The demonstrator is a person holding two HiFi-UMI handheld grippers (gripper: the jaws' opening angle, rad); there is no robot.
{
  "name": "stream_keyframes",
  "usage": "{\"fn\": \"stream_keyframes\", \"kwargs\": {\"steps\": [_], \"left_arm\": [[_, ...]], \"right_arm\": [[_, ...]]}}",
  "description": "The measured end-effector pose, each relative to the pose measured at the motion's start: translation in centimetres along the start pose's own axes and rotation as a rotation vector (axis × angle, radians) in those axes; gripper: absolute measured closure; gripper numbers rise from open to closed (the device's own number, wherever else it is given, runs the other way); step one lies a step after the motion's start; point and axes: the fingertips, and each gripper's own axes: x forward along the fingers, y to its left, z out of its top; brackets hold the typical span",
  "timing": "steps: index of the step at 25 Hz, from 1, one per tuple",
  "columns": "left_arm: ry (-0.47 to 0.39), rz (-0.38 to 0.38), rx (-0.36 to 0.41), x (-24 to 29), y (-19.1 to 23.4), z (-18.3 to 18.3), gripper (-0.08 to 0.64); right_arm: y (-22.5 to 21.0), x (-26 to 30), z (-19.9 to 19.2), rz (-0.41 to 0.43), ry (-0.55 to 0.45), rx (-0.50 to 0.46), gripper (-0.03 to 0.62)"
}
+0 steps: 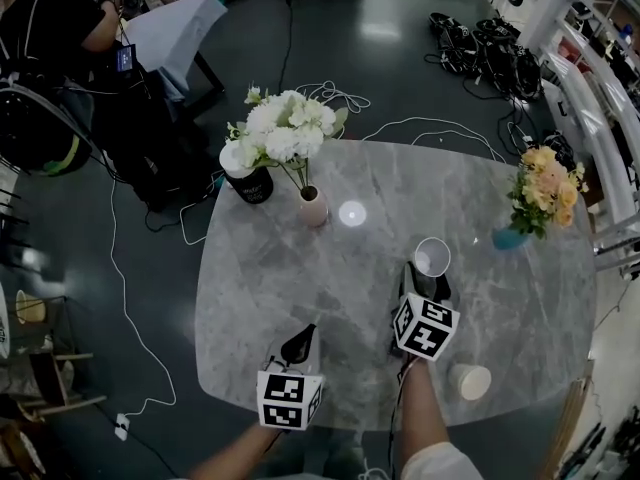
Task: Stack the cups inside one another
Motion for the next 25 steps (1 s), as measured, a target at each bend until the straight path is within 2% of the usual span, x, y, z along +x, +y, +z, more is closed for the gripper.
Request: {"fn": "stream_keyframes", "kwargs": {"steps": [7,25], "left_arm": [[-0.006,0.005,-0.003,-0.2,0.8,0.0,0.565],[-0.018,-0.018,0.016,-0.7,-0.2,0.4,0.565]], "right_arm": [[-0.5,0.1,0.2,-0.032,-0.002,0.008,0.351],[-0.4,-2.2,0.6,-0.008,-0.033,0.035,0.351]]}}
